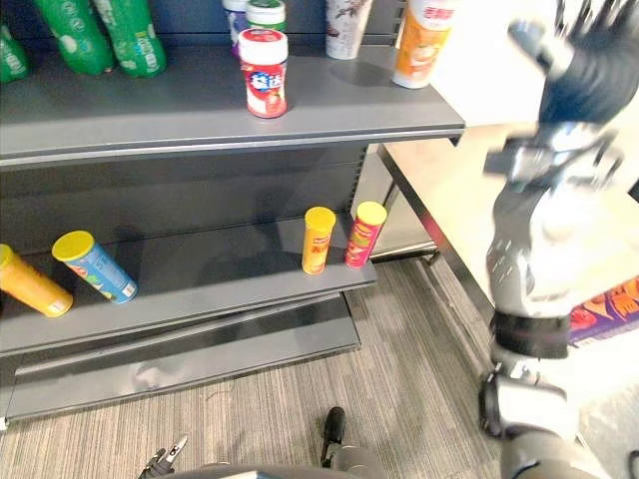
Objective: Put the gum and the chips on the shelf.
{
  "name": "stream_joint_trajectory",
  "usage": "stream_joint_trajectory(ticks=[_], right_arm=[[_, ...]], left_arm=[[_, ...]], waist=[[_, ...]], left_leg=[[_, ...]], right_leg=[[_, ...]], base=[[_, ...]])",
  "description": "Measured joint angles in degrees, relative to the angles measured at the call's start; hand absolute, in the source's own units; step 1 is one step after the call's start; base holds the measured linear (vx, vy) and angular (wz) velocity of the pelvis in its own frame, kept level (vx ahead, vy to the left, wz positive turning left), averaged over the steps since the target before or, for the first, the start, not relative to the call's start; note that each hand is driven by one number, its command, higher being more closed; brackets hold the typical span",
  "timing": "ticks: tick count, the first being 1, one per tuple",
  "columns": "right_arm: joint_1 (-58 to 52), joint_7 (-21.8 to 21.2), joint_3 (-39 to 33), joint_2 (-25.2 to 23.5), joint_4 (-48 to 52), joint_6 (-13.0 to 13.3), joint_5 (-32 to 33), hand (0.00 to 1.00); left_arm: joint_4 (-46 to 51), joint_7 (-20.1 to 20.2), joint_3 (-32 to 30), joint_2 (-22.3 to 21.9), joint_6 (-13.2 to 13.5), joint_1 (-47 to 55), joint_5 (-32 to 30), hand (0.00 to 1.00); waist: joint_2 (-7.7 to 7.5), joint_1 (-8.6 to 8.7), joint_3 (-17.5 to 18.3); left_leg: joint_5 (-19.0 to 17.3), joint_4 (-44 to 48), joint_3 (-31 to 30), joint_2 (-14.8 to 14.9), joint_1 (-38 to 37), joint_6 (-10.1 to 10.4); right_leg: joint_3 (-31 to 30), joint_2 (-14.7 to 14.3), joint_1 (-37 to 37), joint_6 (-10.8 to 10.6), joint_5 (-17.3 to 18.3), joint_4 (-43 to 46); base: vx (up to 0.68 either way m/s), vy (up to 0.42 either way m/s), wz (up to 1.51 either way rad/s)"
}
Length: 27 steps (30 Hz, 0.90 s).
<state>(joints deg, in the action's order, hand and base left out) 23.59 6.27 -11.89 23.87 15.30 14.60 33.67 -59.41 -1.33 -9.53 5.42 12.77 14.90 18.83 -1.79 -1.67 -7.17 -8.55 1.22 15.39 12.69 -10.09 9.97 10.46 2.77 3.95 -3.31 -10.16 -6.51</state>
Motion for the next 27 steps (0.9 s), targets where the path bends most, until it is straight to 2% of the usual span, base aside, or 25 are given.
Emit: stream_joint_trajectory(ticks=[3,5,6,8,12,15,20,23,27], right_arm=[[-11.5,-4.2,1.2,-4.9,0.2,1.0,-0.7,0.00],[-16.9,-9.7,3.9,-5.9,0.2,0.6,0.9,0.00],[-20.3,-14.8,5.8,-5.9,0.1,-0.1,2.5,0.00],[-25.7,-21.7,8.4,-5.9,-1.5,-1.4,3.1,0.00],[-30.7,-28.6,9.1,-7.1,-11.4,-4.8,9.1,0.00],[-34.6,-31.7,11.6,-9.0,-18.4,-6.0,9.1,0.00],[-36.6,-32.5,13.5,-12.1,-33.1,-6.6,8.9,0.00],[-36.9,-29.6,14.3,-13.9,-42.1,-6.5,8.8,0.00],[-36.8,-24.4,11.3,-16.6,-54.5,-5.9,6.7,0.00]], left_arm=[[0.1,-0.8,0.0,-0.8,1.3,0.5,0.0,0.00],[0.1,-1.2,0.1,-0.9,1.8,0.9,0.0,0.00],[0.1,-1.7,0.1,-0.9,2.1,1.0,0.0,0.00],[0.2,-2.4,0.2,-0.9,2.2,1.1,0.0,0.00],[0.2,-2.6,0.3,-0.8,2.2,1.2,0.1,0.00],[0.2,-2.6,0.8,-0.8,2.1,1.1,0.1,0.00],[0.2,-2.2,2.4,-0.7,1.6,0.6,0.2,0.00],[0.2,-2.2,2.7,-0.8,0.9,0.5,0.2,0.00],[0.0,-2.2,3.0,-0.8,0.7,0.4,0.3,0.00]], waist=[[0.63,0.16,0.5],[0.67,0.31,0.6],[0.64,0.40,0.7],[0.74,0.40,0.9],[0.71,0.76,1.3],[1.26,1.39,1.1],[2.34,1.61,1.3],[2.64,1.64,1.3],[2.89,1.60,1.3]], left_leg=[[-0.2,0.2,0.4,-0.1,-0.2,-0.1],[-0.3,0.3,0.7,-0.1,-0.2,-0.1],[-0.6,0.5,1.0,-0.1,-0.2,-0.1],[-1.5,1.1,1.2,0.0,-0.1,-0.3],[-1.7,1.1,1.2,-0.5,-0.1,-0.5],[-1.7,1.0,1.2,-0.8,-0.1,-0.5],[-2.1,1.0,1.3,-1.0,-0.2,-0.8],[-2.2,1.0,1.2,-1.0,-0.2,-0.8],[-2.1,1.0,0.9,-1.0,-0.4,-0.8]], right_leg=[[-0.3,0.0,-0.1,0.2,0.1,0.0],[-0.6,0.0,0.0,0.2,0.1,0.0],[-0.8,0.0,0.1,0.1,0.0,0.0],[-0.9,0.0,-0.2,0.1,0.0,0.0],[-1.0,0.5,-0.2,0.0,-0.1,0.0],[-1.0,0.9,-0.2,-0.5,-0.4,0.0],[-1.1,1.2,-0.2,-0.6,-0.3,0.0],[-0.9,1.3,-0.3,-0.7,-0.3,0.0],[-0.6,1.5,-0.8,-0.8,-0.2,0.0]], base=[[0.00,0.008,-0.09],[0.00,0.003,-0.07],[0.00,0.005,-0.08],[0.00,0.010,-0.06],[0.01,0.017,0.00],[0.03,0.029,0.01],[0.03,0.020,0.00],[0.00,0.000,0.01],[0.00,-0.003,0.05]])
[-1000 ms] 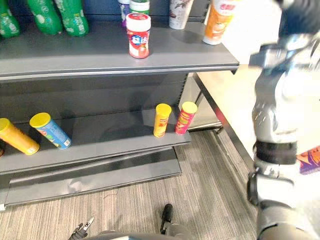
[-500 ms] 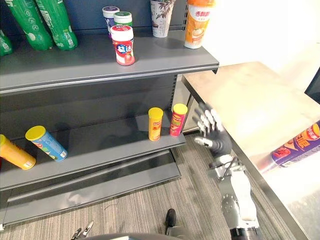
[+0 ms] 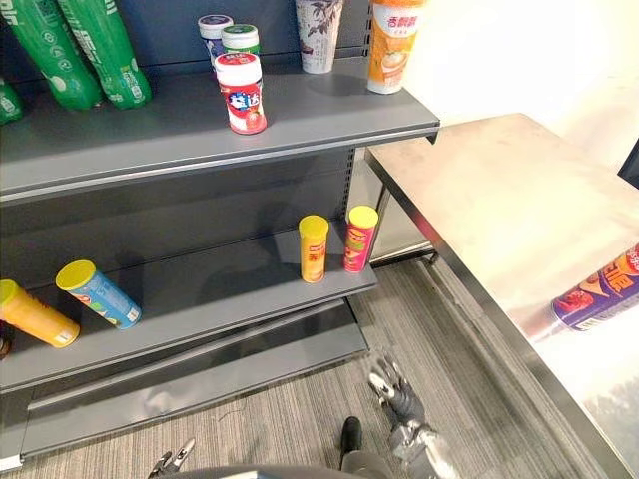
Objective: Put the gum and the chips on the shelf.
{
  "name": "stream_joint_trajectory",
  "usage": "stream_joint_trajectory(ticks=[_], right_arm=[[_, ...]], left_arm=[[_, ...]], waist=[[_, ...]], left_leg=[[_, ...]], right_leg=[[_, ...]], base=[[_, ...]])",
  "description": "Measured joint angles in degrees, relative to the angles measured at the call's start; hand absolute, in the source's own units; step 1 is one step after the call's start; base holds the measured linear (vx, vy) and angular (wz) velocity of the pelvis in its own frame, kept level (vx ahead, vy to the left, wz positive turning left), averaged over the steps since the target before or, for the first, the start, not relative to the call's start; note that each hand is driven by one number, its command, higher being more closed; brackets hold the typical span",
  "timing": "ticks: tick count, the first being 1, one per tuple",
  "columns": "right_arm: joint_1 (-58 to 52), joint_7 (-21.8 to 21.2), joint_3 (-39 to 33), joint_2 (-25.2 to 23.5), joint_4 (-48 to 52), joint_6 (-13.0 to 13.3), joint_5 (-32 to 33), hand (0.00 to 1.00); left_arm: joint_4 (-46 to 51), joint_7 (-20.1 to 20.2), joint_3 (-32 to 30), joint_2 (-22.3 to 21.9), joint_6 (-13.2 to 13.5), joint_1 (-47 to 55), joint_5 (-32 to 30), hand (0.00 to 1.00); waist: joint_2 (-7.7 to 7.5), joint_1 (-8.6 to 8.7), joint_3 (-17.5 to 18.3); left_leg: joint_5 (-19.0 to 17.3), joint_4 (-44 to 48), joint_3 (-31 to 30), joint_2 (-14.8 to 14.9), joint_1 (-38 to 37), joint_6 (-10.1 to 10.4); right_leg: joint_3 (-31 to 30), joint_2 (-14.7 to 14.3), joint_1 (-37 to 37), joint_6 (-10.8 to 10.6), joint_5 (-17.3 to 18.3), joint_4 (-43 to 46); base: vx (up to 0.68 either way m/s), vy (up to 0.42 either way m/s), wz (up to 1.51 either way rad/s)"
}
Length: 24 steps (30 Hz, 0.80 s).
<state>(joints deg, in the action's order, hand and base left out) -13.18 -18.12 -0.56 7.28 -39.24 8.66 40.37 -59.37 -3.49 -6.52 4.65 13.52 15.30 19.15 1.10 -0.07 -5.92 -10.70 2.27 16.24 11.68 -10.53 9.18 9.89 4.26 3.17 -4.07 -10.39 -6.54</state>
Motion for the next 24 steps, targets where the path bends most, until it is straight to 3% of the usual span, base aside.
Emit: stream_joint_trajectory(ticks=[5,9,15,24], right_arm=[[0.6,5.7,-7.7,-1.6,-14.2,3.1,-2.3,0.00],[0.2,9.2,-10.1,-1.8,-18.1,4.4,-2.3,0.00],[-0.2,11.6,-11.2,-3.5,-20.1,5.9,-4.5,0.00],[-0.2,11.7,-13.2,-4.3,-22.5,7.2,-5.6,0.00]], left_arm=[[-1.7,0.2,0.0,0.0,0.1,-0.6,0.7,0.00],[-3.6,0.5,0.0,-0.1,0.2,-0.8,1.0,0.00],[-5.3,1.0,-0.4,-0.1,0.2,-1.7,1.0,0.00],[-6.4,1.4,-0.6,-0.1,0.3,-2.0,1.0,0.00]], waist=[[0.37,0.09,-0.1],[0.67,0.13,-0.2],[0.73,0.10,-0.2],[0.48,0.19,-0.8]], left_leg=[[-0.2,0.0,-1.1,-0.1,-0.8,0.0],[-0.2,0.0,-1.1,-0.1,-0.8,0.0],[-0.1,0.0,-1.2,-0.1,-0.9,0.0],[-0.6,-0.1,-1.1,-0.2,-2.1,0.1]], right_leg=[[0.9,0.2,-1.5,-0.3,0.4,0.0],[0.9,0.1,-1.5,-0.3,0.4,0.0],[1.0,0.1,-1.6,-0.3,0.4,0.0],[0.8,0.0,-2.5,-0.5,0.7,0.0]], base=[[0.00,0.001,0.11],[0.00,0.000,0.00],[0.00,0.000,0.00],[0.00,0.000,0.00]])
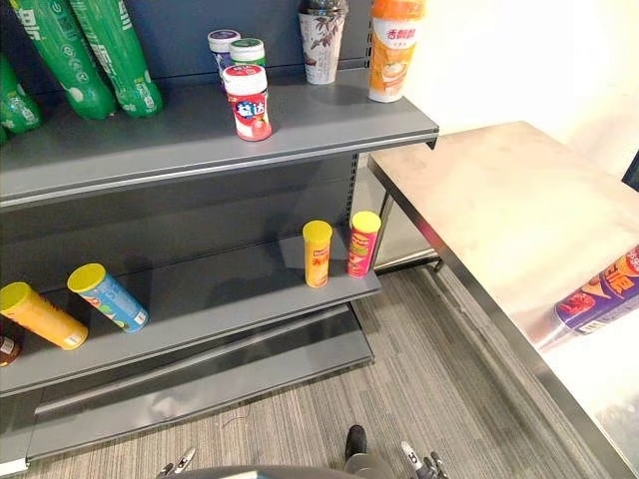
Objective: Put the gum and the chips on the shelf.
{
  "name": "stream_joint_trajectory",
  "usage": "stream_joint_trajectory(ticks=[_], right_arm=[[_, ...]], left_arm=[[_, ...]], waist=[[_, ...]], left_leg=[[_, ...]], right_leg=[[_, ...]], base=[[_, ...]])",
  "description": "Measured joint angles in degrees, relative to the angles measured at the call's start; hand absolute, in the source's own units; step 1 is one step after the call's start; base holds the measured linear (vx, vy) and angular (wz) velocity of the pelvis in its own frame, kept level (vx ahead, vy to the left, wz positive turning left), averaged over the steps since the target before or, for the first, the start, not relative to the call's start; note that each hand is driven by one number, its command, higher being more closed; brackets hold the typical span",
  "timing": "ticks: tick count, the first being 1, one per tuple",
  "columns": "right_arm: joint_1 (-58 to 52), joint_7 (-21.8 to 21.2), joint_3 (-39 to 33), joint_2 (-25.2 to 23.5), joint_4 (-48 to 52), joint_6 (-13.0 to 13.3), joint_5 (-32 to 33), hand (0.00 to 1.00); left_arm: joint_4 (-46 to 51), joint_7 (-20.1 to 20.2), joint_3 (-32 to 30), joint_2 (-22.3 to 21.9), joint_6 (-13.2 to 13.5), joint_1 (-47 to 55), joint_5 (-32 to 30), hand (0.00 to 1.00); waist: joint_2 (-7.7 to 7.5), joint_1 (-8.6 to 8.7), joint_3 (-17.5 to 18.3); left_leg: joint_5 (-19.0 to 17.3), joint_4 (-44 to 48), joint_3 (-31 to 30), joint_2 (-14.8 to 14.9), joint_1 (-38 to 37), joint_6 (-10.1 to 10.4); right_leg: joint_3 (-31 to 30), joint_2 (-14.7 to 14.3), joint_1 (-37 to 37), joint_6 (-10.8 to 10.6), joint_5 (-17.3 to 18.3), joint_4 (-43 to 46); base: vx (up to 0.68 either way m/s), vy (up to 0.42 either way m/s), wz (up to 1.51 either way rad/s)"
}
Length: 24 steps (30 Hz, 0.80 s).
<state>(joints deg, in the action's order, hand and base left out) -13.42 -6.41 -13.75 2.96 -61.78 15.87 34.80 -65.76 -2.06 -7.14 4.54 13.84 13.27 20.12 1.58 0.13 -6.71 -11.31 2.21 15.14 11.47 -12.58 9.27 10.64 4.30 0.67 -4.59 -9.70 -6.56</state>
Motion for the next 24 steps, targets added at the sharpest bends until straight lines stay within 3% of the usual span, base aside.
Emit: stream_joint_trajectory(ticks=[4,8,11,14,18,20,21,22,24], right_arm=[[0.3,0.0,-0.9,0.0,-0.5,1.0,-0.1,0.00],[1.4,1.2,-2.4,0.5,-1.0,1.1,0.0,0.00],[1.6,2.2,-3.6,0.5,-1.0,1.1,0.0,0.00],[1.6,2.3,-4.0,0.4,-0.6,1.1,0.1,0.00],[-1.5,2.1,-7.0,-1.9,5.3,1.1,0.9,0.00],[-1.7,1.9,-8.3,-3.3,7.4,1.0,1.6,0.00],[-0.3,1.3,-8.0,-3.4,7.2,0.8,1.6,0.00],[0.9,0.7,-7.8,-3.4,7.0,0.8,1.6,0.00],[1.0,-0.2,-7.5,-3.4,6.8,1.1,1.6,0.00]], left_arm=[[-0.1,0.1,0.0,0.0,0.0,0.0,0.1,0.00],[-0.2,0.4,0.2,-0.7,0.0,-0.5,2.2,0.00],[-0.2,0.4,0.7,-0.8,0.0,-1.3,2.2,0.00],[-0.2,0.4,1.8,0.1,0.0,-2.2,2.1,0.00],[2.2,0.7,1.0,1.3,-1.1,-2.8,2.2,0.00],[3.8,1.2,-0.2,0.5,-1.5,-2.8,2.1,0.00],[4.2,1.2,-0.2,0.4,-1.5,-2.5,2.1,0.00],[4.2,1.1,0.0,0.5,-1.5,-2.3,2.2,0.00],[4.3,0.8,0.0,1.1,-1.5,-2.0,2.3,0.00]], waist=[[0.10,0.05,-0.1],[0.89,0.01,-1.7],[1.40,0.32,-2.3],[0.42,1.35,-3.2],[-1.61,1.32,-4.5],[-1.02,1.22,-4.5],[-0.10,1.14,-4.6],[-0.14,1.25,-4.7],[-1.24,0.91,-4.6]], left_leg=[[-0.6,0.6,0.2,0.2,0.0,0.1],[-3.9,6.2,1.7,1.2,0.6,-0.3],[-5.5,8.9,2.3,1.3,1.5,-0.7],[-7.1,11.3,4.4,0.2,1.6,-1.6],[-10.5,17.2,9.9,0.1,3.0,-3.3],[-10.5,17.5,15.6,1.8,3.4,-3.7],[-10.5,17.9,19.3,4.1,3.5,-3.7],[-10.3,17.8,22.1,5.6,3.2,-3.4],[-10.2,18.0,25.8,6.0,2.0,-3.3]], right_leg=[[-0.3,-0.2,0.0,0.5,0.3,0.0],[-1.9,-0.8,-0.8,0.3,0.5,0.7],[-3.1,-0.4,1.8,-0.5,2.5,5.6],[-5.5,0.9,5.6,-1.2,4.6,12.6],[-8.7,2.0,7.4,-3.0,4.3,12.1],[1.9,4.3,9.6,0.8,9.8,13.7],[8.3,5.3,12.0,2.6,10.5,19.7],[13.1,6.5,13.1,4.2,11.6,27.4],[17.3,9.0,10.8,5.4,11.9,34.0]], base=[[0.01,0.004,-0.04],[0.02,0.031,-0.19],[-0.01,0.050,-0.19],[-0.03,0.109,-0.32],[-0.10,0.123,-0.59],[-0.11,0.134,-1.05],[-0.02,0.087,-1.39],[0.01,0.068,-1.39],[0.13,-0.018,-1.23]])
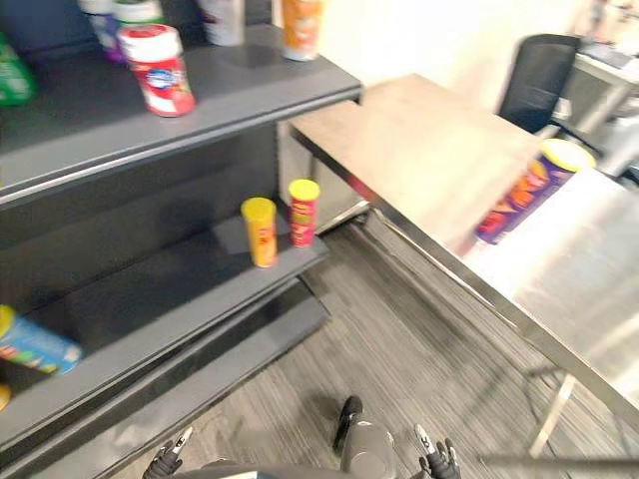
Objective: Put the gum and the chips on the shelf.
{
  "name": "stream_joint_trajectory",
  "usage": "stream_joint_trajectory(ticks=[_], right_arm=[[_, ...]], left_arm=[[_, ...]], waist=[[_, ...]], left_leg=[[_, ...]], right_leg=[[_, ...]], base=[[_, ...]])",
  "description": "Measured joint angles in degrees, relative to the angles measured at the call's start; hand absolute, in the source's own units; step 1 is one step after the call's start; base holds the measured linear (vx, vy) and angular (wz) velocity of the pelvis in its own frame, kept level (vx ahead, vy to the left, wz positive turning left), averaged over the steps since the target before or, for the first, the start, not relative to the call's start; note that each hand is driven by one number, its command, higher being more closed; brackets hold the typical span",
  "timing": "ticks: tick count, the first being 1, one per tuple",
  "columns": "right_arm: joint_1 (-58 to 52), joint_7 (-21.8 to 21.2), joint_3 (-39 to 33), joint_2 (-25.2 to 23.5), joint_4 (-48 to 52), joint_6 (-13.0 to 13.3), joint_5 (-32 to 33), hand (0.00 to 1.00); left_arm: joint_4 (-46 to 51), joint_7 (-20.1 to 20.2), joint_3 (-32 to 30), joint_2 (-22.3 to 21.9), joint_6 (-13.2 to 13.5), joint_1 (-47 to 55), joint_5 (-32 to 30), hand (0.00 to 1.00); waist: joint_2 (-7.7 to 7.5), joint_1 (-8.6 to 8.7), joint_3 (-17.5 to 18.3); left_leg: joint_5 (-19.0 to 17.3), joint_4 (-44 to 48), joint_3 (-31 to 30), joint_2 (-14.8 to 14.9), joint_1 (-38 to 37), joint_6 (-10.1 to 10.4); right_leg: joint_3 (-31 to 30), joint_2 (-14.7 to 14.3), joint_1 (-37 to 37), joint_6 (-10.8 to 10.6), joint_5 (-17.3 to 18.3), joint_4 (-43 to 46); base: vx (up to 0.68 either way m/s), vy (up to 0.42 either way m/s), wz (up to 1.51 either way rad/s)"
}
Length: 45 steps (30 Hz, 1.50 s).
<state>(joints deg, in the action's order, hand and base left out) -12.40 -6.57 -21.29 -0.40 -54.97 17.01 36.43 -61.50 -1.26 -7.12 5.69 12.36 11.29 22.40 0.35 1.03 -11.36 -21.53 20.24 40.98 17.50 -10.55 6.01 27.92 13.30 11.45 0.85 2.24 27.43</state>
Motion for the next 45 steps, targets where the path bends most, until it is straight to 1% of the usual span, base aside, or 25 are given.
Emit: stream_joint_trajectory(ticks=[1,2,3,4,5,6,7,8,9,13,18,23,27,31,32,35,37,38,39,40,41,42,43,44,45], right_arm=[[0.2,-0.3,1.3,0.0,-0.3,0.1,0.0,0.00],[1.3,-0.5,2.5,0.4,-0.5,0.2,0.0,0.00],[2.7,-0.7,4.1,0.3,-1.0,0.6,0.0,0.00],[4.0,-1.1,4.7,0.2,-1.8,0.8,0.0,0.00],[5.8,-1.5,4.7,1.2,-2.2,0.9,0.1,0.00],[6.3,-1.8,4.8,1.1,-2.3,0.8,0.1,0.00],[6.3,-2.2,5.3,0.9,-2.3,0.8,0.1,0.00],[6.8,-2.4,6.5,0.3,-2.2,0.8,0.1,0.00],[7.4,-2.6,7.2,0.3,-1.9,0.8,0.1,0.00],[7.3,-1.7,7.8,1.2,-2.3,0.4,-0.3,0.00],[6.1,1.5,5.6,2.3,-2.5,-0.4,-0.4,0.00],[5.6,3.1,2.2,2.2,-2.9,-0.4,-0.5,0.00],[5.0,4.4,-0.5,2.2,-3.6,-0.3,-1.0,0.00],[3.9,4.4,-0.9,1.9,-4.4,-0.2,-1.6,0.00],[3.9,4.2,-0.9,1.8,-4.4,-0.1,-1.6,0.00],[4.0,3.8,-1.0,1.8,-4.3,0.1,-1.6,0.00],[3.6,3.9,-1.0,1.6,-4.2,0.1,-1.4,0.00],[3.6,3.9,-0.9,1.4,-4.2,0.1,-1.4,0.00],[3.4,4.1,-0.9,1.2,-3.8,0.1,-1.3,0.00],[3.1,4.2,-0.6,1.1,-3.3,0.1,-0.2,0.00],[3.0,4.3,-0.4,1.0,-2.6,0.1,0.0,0.00],[3.1,4.4,0.4,1.2,-1.2,0.5,0.0,0.00],[4.2,4.3,1.0,2.1,-1.1,0.7,-0.3,0.00],[4.7,4.3,1.2,2.6,-1.2,0.7,-0.5,0.00],[4.6,4.4,1.4,2.7,-1.2,0.7,-0.5,0.00]], left_arm=[[0.1,-0.3,-0.3,0.9,0.0,-0.3,0.0,0.00],[0.0,-0.6,-1.2,0.8,-0.1,-0.9,0.0,0.00],[0.0,-0.5,-1.7,0.8,-0.1,-1.5,0.1,0.00],[0.0,-0.7,-2.1,1.1,0.0,-2.3,0.0,0.00],[0.3,-1.0,-1.6,-0.1,0.1,-3.5,0.0,0.00],[0.9,-1.3,-0.8,0.0,0.2,-3.8,0.0,0.00],[1.1,-1.9,0.0,0.3,-0.1,-4.1,0.0,0.00],[1.0,-2.4,-0.1,0.6,-0.2,-4.2,-0.1,0.00],[0.9,-2.7,-0.1,0.8,-0.4,-4.1,-0.2,0.00],[0.4,-3.0,-0.1,0.6,-0.5,-4.0,-0.2,0.00],[0.5,-2.8,0.2,0.2,-0.4,-4.1,-0.3,0.00],[0.4,-2.5,0.7,0.2,-0.3,-4.3,-1.2,0.00],[-0.2,-2.4,1.0,-0.6,-0.3,-4.3,-1.3,0.00],[-0.1,-2.3,1.1,-1.0,-0.3,-4.5,-1.8,0.00],[-0.1,-2.3,1.0,-0.9,-0.3,-4.5,-2.8,0.00],[-0.1,-2.3,1.0,-0.9,-0.3,-4.6,-3.4,0.00],[-0.2,-1.9,0.6,-1.2,-0.3,-4.9,-3.4,0.00],[-0.2,-1.7,0.2,-1.2,-0.3,-4.9,-3.4,0.00],[-0.2,-1.0,-1.1,-1.6,-0.3,-4.7,-3.2,0.00],[0.1,-0.3,-3.6,-3.0,0.1,-4.6,-1.8,0.00],[0.3,-0.2,-4.9,-3.4,0.6,-4.4,-0.6,0.00],[1.3,-0.3,-6.3,-4.1,1.7,-3.7,0.9,0.00],[2.3,-0.6,-6.3,-4.8,2.3,-3.1,2.0,0.00],[2.8,-0.6,-5.5,-5.2,2.8,-2.7,2.3,0.00],[3.2,-0.5,-5.0,-5.2,3.1,-2.6,2.3,0.00]], waist=[[-1.34,0.00,-0.1],[-1.45,-0.07,-0.3],[-2.29,-0.31,-1.1],[-2.33,-0.50,-1.1],[-0.39,-0.79,-1.5],[-0.68,-0.92,-1.6],[-0.94,-1.07,-1.4],[-2.30,-1.59,-1.0],[-2.39,-1.62,-1.0],[-1.92,-0.80,-0.9],[-1.64,0.13,-0.8],[-0.81,0.44,-1.2],[0.76,0.68,-0.9],[1.04,0.99,-0.8],[0.98,1.49,-0.8],[0.93,2.18,-0.9],[0.58,2.67,-0.8],[0.34,2.95,-0.9],[-0.15,3.50,-0.9],[-0.55,3.32,-0.8],[-0.64,3.09,-0.8],[-1.16,2.03,-1.0],[-0.89,1.50,-0.9],[-0.78,1.37,-0.8],[-0.71,1.32,-0.7]], left_leg=[[0.0,1.2,2.3,-0.9,-0.7,0.0],[0.7,2.5,3.1,-0.4,-0.3,-1.2],[0.8,6.2,2.6,0.3,2.0,-3.5],[0.4,3.8,1.7,-1.2,3.5,-3.8],[6.7,-5.6,0.8,-2.1,5.0,-4.0],[7.1,-5.6,2.3,-2.5,3.9,-2.5],[7.1,-5.1,3.5,-2.5,3.4,-2.4],[7.0,-3.8,5.5,-2.4,3.3,-2.3],[7.0,-3.3,6.6,-1.8,3.1,-2.3],[7.4,-2.2,9.0,0.1,1.7,-1.5],[8.1,-3.2,9.0,0.3,1.4,-0.3],[8.3,-4.0,9.2,-0.4,1.4,-0.2],[8.4,-4.2,10.2,-1.0,1.4,-0.3],[10.3,-6.2,10.2,-2.2,1.2,-0.1],[10.9,-6.8,10.3,-2.5,1.4,-0.2],[12.5,-7.3,10.7,-2.8,1.4,0.0],[14.1,-6.1,11.3,-2.6,1.4,0.1],[14.5,-5.1,11.2,-2.3,1.5,0.0],[15.4,-0.7,9.1,-0.7,2.3,-0.4],[16.8,6.0,3.2,1.2,4.6,-2.7],[18.0,9.6,-0.8,1.9,6.1,-4.6],[17.5,14.3,-8.5,2.1,9.5,-5.4],[14.9,13.5,-14.9,0.6,10.4,-3.9],[14.1,11.9,-18.9,0.0,11.5,-3.0],[14.1,10.9,-20.1,0.0,11.9,-3.0]], right_leg=[[1.9,0.3,-1.8,-0.2,0.2,-1.5],[3.9,-1.1,-2.1,1.2,-1.0,-4.2],[3.5,-2.1,-2.9,2.2,-4.1,-9.5],[1.9,-3.4,-3.6,2.0,-7.0,-14.6],[2.5,-4.8,-4.7,2.2,-6.4,-16.3],[4.8,-1.1,-4.9,-0.6,0.6,-6.6],[6.0,0.4,-6.8,-1.3,2.5,-5.7],[6.5,0.2,-8.4,-3.1,2.5,-8.9],[6.9,-1.1,-9.1,-3.2,2.5,-11.4],[5.8,-4.5,-11.0,-3.3,2.4,-16.5],[5.4,-6.0,-11.7,-3.0,1.6,-19.4],[4.7,-5.8,-11.4,-3.2,0.5,-20.4],[4.2,-5.4,-10.6,-3.2,0.3,-20.2],[4.3,-4.8,-10.3,-3.1,0.4,-20.1],[4.3,-4.7,-9.7,-2.9,0.5,-19.6],[4.0,-3.7,-8.4,-2.1,2.1,-16.8],[3.5,-2.7,-6.7,-1.6,5.3,-13.4],[3.3,-2.5,-6.6,-1.4,5.9,-12.7],[2.7,-2.4,-6.7,-0.9,6.8,-11.9],[0.4,-3.2,-6.7,-0.6,7.3,-11.3],[-1.3,-3.8,-6.7,-0.4,7.4,-11.3],[-6.1,-5.5,-6.3,-0.2,7.5,-11.3],[-10.7,-7.0,-5.6,0.1,7.6,-11.4],[-13.4,-8.4,-5.8,0.1,7.7,-12.0],[-14.2,-8.9,-6.2,0.1,7.7,-12.3]], base=[[0.16,-0.062,-1.45],[0.08,-0.058,-1.38],[-0.05,-0.054,-1.14],[-0.13,-0.043,-1.03],[-0.13,-0.055,-0.90],[-0.05,-0.049,-0.78],[0.04,-0.085,-0.70],[0.05,-0.118,-0.63],[0.03,-0.164,-0.74],[-0.03,-0.139,-0.42],[-0.11,-0.042,-0.07],[-0.13,0.053,-0.04],[-0.08,0.043,-0.09],[-0.07,0.009,0.03],[-0.07,-0.020,0.01],[-0.08,-0.055,-0.04],[-0.05,-0.109,-0.07],[-0.03,-0.159,-0.12],[-0.02,-0.204,-0.36],[-0.02,-0.268,-0.56],[0.00,-0.253,-1.24],[0.03,-0.174,-1.80],[0.10,-0.145,-2.25],[0.09,-0.081,-1.76],[0.12,-0.099,-1.16]])
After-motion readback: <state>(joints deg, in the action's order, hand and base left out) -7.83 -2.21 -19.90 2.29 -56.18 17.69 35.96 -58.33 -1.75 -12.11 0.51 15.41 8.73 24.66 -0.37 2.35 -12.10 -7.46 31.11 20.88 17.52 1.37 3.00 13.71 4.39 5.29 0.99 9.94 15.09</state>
